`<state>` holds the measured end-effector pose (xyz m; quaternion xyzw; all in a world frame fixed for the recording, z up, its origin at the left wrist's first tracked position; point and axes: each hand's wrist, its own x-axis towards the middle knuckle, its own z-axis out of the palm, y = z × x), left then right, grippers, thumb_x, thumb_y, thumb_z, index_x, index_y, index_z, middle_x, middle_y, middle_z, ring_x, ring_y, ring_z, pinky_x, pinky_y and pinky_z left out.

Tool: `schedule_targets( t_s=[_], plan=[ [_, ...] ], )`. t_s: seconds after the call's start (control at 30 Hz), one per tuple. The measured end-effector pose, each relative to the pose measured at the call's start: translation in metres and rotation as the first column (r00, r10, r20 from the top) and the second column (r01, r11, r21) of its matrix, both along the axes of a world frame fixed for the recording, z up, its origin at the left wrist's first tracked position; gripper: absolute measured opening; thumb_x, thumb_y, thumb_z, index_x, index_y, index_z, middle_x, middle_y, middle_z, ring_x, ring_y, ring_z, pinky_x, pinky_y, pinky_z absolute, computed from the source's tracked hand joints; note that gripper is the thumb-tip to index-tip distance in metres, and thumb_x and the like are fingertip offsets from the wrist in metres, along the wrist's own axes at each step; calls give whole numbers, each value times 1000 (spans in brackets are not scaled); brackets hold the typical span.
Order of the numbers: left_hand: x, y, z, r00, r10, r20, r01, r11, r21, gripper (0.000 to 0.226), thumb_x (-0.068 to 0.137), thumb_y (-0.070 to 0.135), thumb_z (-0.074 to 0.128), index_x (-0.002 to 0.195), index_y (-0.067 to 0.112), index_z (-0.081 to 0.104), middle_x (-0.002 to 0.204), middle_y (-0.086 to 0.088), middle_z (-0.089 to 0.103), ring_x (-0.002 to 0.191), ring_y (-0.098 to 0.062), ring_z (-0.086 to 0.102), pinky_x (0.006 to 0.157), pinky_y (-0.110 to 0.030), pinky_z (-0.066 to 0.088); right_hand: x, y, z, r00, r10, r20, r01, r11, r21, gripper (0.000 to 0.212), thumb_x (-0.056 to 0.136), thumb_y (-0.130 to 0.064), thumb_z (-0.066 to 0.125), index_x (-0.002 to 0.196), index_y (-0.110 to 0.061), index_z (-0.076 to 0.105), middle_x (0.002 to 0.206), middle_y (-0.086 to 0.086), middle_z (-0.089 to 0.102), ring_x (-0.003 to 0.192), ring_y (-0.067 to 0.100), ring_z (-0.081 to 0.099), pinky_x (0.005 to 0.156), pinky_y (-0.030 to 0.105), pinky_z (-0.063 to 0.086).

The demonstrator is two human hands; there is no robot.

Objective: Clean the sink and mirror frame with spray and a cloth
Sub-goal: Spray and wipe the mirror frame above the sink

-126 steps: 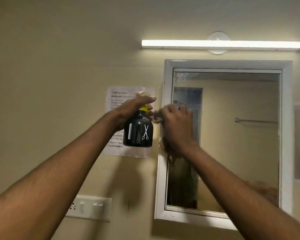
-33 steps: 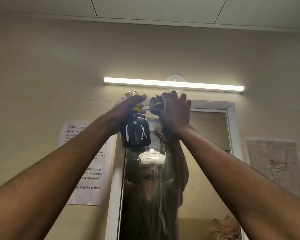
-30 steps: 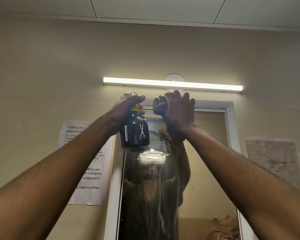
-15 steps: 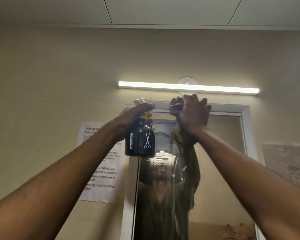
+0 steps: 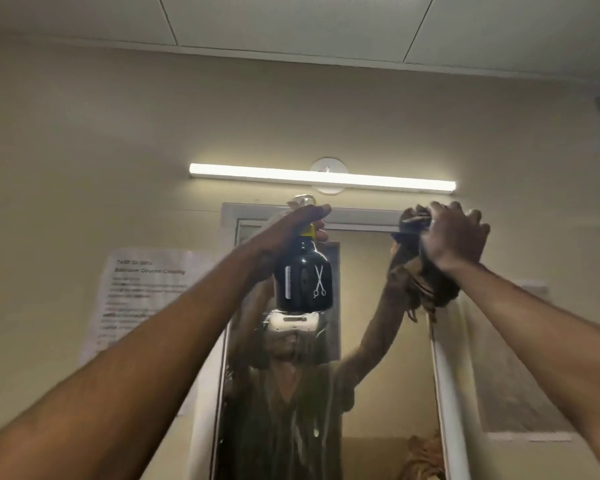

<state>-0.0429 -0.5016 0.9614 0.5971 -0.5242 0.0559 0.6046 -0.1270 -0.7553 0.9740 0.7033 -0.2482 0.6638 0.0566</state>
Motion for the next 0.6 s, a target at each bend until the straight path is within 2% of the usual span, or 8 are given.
schedule_targets(
  t_s=[0.1,0.23,0.3,0.4,0.47,0.53,0.6],
  plan=[
    [-11,-37,2,996,-89,19,88,996,22,50,73,51,65,105,13,58,101,-9,66,93,-22,65,98,-44,49,-16,-29,-9,999,-38,39,38,999,0,38,88,-18,57,125,-18,55,116,18,58,102,44,50,82,44,41],
    [-17,-76,2,988,-153,15,152,986,64,35,87,43,64,104,13,57,97,-8,64,85,-19,62,88,-35,50,-13,-45,-10,998,-35,61,35,999,1,37,89,-19,54,126,-21,54,114,18,58,99,44,51,82,45,42],
    [-18,-88,3,981,-193,12,191,979,73,38,81,43,67,102,12,57,91,-6,63,80,-17,61,84,-32,50,-9,-47,-9,998,-25,52,25,1000,4,37,89,-20,55,127,-21,53,116,17,58,101,44,50,83,45,41],
    [-15,-98,3,988,-153,15,151,986,75,45,71,50,66,99,15,58,92,-5,62,79,-16,62,79,-32,53,-3,-46,-6,997,6,79,-6,1000,-6,38,89,-19,56,127,-19,53,117,17,57,102,43,49,83,44,41],
    [-8,-97,3,992,-122,0,122,990,73,44,72,51,68,98,17,58,94,-5,62,79,-16,62,78,-32,52,4,-40,-3,995,27,93,-23,999,-41,38,89,-20,57,127,-18,53,118,16,57,103,42,49,83,43,39],
    [-1,-89,3,994,-111,-23,112,992,61,43,80,48,68,104,15,57,97,-5,63,82,-16,63,77,-31,53,14,-27,0,994,34,109,-24,996,-91,36,89,-19,56,125,-16,54,117,15,58,102,40,49,82,43,39],
    [4,-72,4,992,-112,-49,115,992,46,58,76,49,68,118,11,55,100,-4,62,84,-16,63,80,-32,54,28,-5,3,987,84,134,-69,991,-115,34,89,-15,52,124,-15,54,118,15,58,103,39,49,81,42,38]
  ],
)
